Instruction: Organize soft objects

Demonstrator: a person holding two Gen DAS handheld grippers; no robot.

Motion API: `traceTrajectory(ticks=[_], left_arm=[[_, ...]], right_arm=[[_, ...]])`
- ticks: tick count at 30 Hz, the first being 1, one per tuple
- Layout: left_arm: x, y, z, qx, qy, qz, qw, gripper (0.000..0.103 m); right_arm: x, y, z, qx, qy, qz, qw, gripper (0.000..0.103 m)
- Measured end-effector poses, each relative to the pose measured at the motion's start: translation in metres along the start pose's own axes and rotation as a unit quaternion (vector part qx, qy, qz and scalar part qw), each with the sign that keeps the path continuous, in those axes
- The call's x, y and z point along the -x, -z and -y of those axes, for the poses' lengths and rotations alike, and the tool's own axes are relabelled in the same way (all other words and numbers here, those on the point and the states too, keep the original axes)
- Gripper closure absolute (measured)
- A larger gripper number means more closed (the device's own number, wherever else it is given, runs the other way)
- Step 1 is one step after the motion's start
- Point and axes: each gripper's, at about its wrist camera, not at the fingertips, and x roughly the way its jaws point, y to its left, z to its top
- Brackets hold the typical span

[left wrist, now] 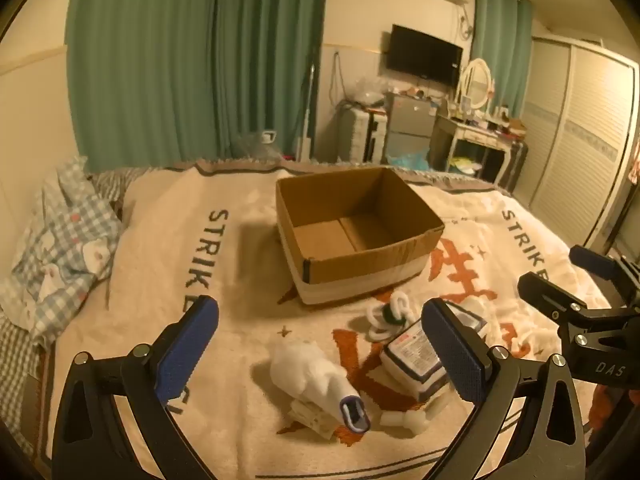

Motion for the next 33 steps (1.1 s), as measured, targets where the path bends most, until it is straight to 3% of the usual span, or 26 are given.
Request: traceTrajectory(ticks=[33], left_arm=[[-0.0024,0.0021,0.0036,0.004,0.005,-0.005,1.0000,0.000]], right_arm=[[-0.0038,0.0024,0.0006,-0.002,-0.002,-0.015,1.000,0.000]])
